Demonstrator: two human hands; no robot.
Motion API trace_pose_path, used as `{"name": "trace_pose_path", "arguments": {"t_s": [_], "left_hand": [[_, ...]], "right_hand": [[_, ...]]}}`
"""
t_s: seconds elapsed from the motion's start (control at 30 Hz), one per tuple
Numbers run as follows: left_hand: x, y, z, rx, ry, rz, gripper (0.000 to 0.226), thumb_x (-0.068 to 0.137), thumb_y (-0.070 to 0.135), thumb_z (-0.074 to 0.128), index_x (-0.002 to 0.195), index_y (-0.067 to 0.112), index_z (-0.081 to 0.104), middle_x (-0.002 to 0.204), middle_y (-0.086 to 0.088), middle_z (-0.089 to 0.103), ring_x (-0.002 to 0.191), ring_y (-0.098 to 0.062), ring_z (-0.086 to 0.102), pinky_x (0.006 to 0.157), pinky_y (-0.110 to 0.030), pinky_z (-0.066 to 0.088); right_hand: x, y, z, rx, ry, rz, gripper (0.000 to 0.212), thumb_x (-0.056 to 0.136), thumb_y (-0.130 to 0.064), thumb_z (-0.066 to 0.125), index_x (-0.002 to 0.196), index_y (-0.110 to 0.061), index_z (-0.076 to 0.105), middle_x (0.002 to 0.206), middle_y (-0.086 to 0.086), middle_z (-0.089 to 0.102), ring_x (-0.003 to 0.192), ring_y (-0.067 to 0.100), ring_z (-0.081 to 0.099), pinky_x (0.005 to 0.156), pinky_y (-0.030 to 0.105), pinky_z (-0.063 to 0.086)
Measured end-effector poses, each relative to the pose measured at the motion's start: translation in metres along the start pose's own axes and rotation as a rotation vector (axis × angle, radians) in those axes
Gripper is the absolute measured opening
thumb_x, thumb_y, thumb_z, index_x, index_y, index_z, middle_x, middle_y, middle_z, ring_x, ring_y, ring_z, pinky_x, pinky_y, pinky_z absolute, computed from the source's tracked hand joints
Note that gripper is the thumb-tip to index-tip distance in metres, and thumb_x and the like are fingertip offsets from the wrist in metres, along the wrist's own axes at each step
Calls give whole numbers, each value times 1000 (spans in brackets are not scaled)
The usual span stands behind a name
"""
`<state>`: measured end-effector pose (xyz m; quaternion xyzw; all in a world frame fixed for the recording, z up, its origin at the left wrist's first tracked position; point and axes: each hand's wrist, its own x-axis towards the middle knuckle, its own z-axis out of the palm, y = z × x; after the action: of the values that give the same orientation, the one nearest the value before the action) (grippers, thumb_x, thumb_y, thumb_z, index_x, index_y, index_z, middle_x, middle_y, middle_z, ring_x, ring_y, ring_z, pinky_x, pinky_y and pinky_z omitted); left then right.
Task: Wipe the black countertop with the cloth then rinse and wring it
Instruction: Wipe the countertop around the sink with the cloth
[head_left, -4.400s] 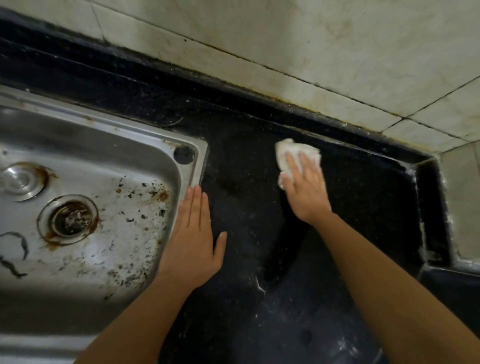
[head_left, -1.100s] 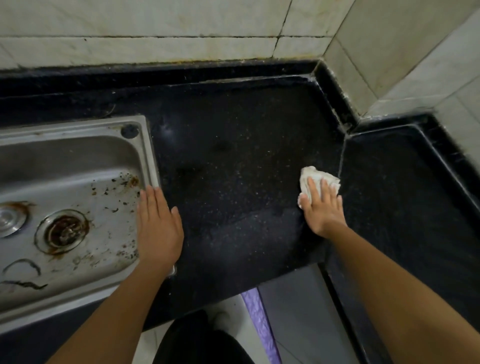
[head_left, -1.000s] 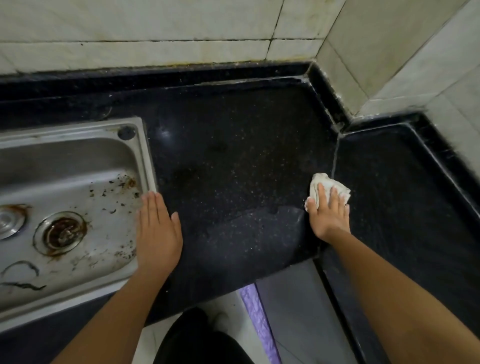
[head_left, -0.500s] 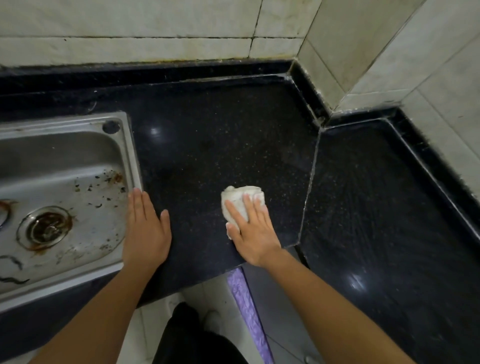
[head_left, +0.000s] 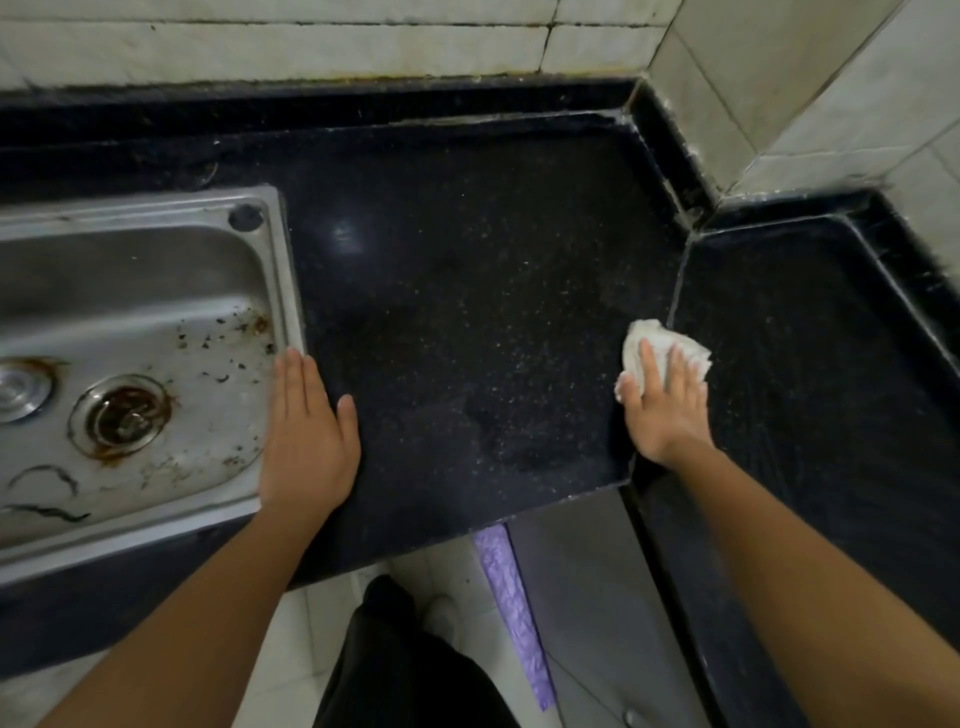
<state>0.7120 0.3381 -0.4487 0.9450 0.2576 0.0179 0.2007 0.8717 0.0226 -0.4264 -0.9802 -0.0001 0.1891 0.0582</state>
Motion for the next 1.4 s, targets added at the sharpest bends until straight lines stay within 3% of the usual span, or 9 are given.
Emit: {"name": "trace_pose_path", "arguments": {"t_s": [0.3,0.67,0.73,0.83,0.87,0.97,1.03,1.17,1.4], "left_hand": [[3,1,2,-70,15,-23,60,101,34,22,151,4,5,159,-10,0,146,-16,-4,117,-29,-1],[0,3,-2,-63,18,-23,61,101,35,22,150,2,7,159,-12,3,147,-20,0,117,-31,0],[-1,4,-3,-58,20,-26,61,101,36,22,150,2,7,159,-13,3,147,-21,0,117,-32,1],[-1,5,-4,-74,14,-27,61,101,35,23,150,2,8,159,-13,4,146,-21,1,117,-32,1],[-1,5,-5,-79,12,-31,61,101,34,23,150,2,8,159,-13,4,146,-21,1,117,-32,1],[0,5,-4,-89,11,-40,61,101,34,24,150,3,7,159,-11,2,147,-19,0,117,-31,1],[0,4,-3,-92,13,-40,61,101,35,23,150,3,7,159,-11,2,147,-19,0,117,-30,0],[1,1,0,-87,19,-34,60,101,35,22,151,4,7,159,-10,2,146,-18,0,117,-28,-1],[2,0,1,-102,40,-27,59,101,31,27,150,1,12,159,-12,6,146,-20,4,116,-27,0]], "right_hand": [[76,-14,-24,62,23,138,60,100,-53,11,152,-31,-7,159,12,-17,146,30,-18,117,44,-12],[-21,-21,19,-19,62,1,60,101,-48,17,153,-26,-6,159,19,-9,146,33,-13,118,44,-8],[-50,-32,34,-63,68,-38,61,100,-48,15,153,-22,1,159,23,0,147,38,-3,118,48,-2],[-84,-49,54,-92,78,-178,62,96,-46,23,147,-11,35,146,31,34,134,50,34,109,58,26],[-90,-50,58,-107,65,-224,61,98,-46,22,147,-12,36,146,31,36,133,50,35,111,55,25],[-86,-44,50,-130,-2,-337,69,94,-63,0,153,-28,1,159,21,7,146,41,4,119,46,0],[-67,-39,40,-144,-22,-388,67,87,-70,-1,144,-40,-19,160,11,-14,146,29,-18,118,40,-13],[-14,-50,14,-107,-53,-318,61,98,-58,16,148,-40,-13,158,7,-22,144,25,-24,117,39,-14],[34,-76,-2,-49,-54,-157,61,99,-55,11,150,-34,-14,157,9,-25,143,25,-28,117,41,-16]]}}
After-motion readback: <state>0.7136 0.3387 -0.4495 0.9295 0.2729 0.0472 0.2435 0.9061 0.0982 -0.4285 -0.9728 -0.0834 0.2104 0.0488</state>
